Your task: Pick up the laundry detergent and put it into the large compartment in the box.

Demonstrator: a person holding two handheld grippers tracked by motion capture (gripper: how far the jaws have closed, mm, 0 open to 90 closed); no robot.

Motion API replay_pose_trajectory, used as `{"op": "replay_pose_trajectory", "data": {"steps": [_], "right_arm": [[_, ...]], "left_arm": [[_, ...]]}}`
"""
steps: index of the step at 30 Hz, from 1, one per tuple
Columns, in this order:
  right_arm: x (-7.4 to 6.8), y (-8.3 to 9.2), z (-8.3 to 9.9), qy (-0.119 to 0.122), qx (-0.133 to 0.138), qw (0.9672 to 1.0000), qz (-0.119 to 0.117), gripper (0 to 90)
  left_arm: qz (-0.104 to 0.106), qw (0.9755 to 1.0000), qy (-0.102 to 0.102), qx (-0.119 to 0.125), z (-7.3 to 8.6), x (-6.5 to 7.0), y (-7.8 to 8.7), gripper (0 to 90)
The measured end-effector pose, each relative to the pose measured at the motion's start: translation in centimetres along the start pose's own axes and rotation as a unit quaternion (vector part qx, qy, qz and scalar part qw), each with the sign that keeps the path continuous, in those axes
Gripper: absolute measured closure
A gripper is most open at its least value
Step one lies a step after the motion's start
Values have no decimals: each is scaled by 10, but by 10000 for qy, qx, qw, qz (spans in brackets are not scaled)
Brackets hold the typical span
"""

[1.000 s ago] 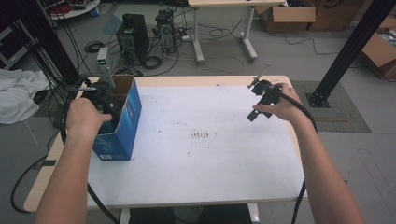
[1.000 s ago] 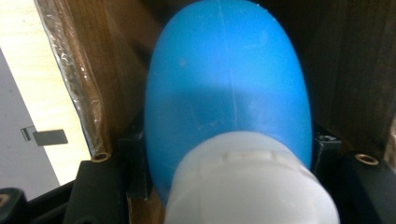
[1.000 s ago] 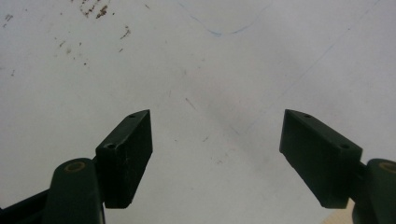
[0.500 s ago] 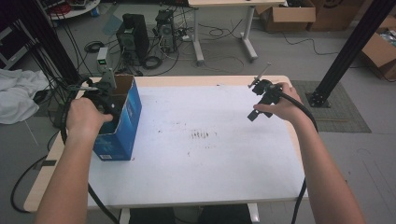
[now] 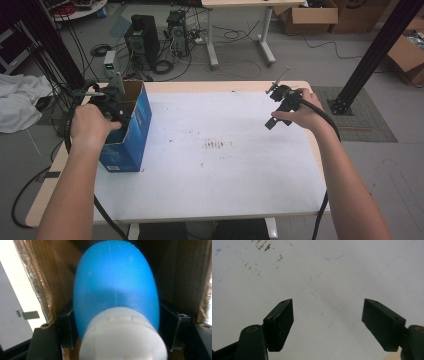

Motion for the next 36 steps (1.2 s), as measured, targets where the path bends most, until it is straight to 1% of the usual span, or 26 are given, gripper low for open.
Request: {"op": "replay_pose_trajectory", "data": {"steps": [3,4,5,6,9,10,12,13,18,19,21,22,24,25,26,27,28,29,30,31,32,33,34,35,36], "right_arm": [[0,0,1,-9,-4,10000,-4,254],[0,0,1,-20,-11,10000,-10,254],[0,0,1,-32,-12,10000,-16,254],[0,1,1,-16,6,10000,-9,254],[0,1,0,-3,40,10000,-12,254],[-1,1,0,-16,41,10000,-14,254],[-1,2,0,-19,38,10000,-17,254],[-1,2,0,-25,31,10000,-19,254],[-2,3,0,-16,54,10000,-28,253],[-2,4,0,-41,51,10000,-37,254],[-2,5,0,-17,33,10000,-23,252],[-3,6,0,-54,37,10000,-19,250],[-4,6,-1,-28,29,10000,-31,250],[-5,6,-1,-23,25,10000,-21,250],[-5,6,-1,-38,15,10000,-13,250],[-6,6,-2,-9,40,10000,-14,250],[-8,7,-3,-35,29,10000,-10,250],[-8,8,-3,8,49,10000,1,250],[-9,8,-4,5,40,10000,-4,250],[-10,9,-4,20,32,10000,16,250],[-10,10,-5,32,33,10000,11,250],[-11,11,-5,38,33,10000,18,250],[-10,11,-5,52,47,10000,24,250],[-10,12,-6,16,21,10000,30,250],[-10,13,-6,32,34,10000,28,250]], "left_arm": [[-67,9999,-78,31,1,2,5,284],[-89,9999,-76,46,1,3,7,279],[-170,9998,-94,72,1,2,11,265],[-181,9997,-86,103,2,2,13,255],[-231,9994,-147,225,4,3,24,244],[-261,9992,-180,231,4,2,25,241],[-338,9988,-230,281,5,3,34,226],[-335,9987,-236,305,6,3,36,215],[-355,9970,-482,498,11,13,53,188],[-362,9964,-566,521,12,16,56,187],[-388,9949,-742,558,14,25,64,179],[-377,9943,-816,578,15,28,66,173],[-313,9929,-986,585,16,38,71,173],[-331,9919,-1068,594,16,42,72,169],[-346,9905,-1175,633,16,49,74,167],[-316,9888,-1289,688,17,56,76,166],[-259,9875,-1381,710,17,62,77,165],[-229,9865,-1446,730,17,66,78,164],[-252,9846,-1558,753,18,74,78,162],[-259,9836,-1612,772,18,79,78,161],[-215,9819,-1720,759,18,86,78,160],[-166,9810,-1780,752,18,91,78,160],[-133,9791,-1877,773,19,99,77,159],[-164,9773,-1963,784,19,106,75,159],[-179,9761,-2022,779,19,111,74,159]]}}
Point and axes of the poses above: each handheld gripper's, and its own axes: y roughly backward along the jaws, z roughly out of its underside, x roughly to its right, the point moved 2 cm from there along -y, roughly forward along the jaws, and after that the axes turned 5 degrees about y, right-handed, at the moved point
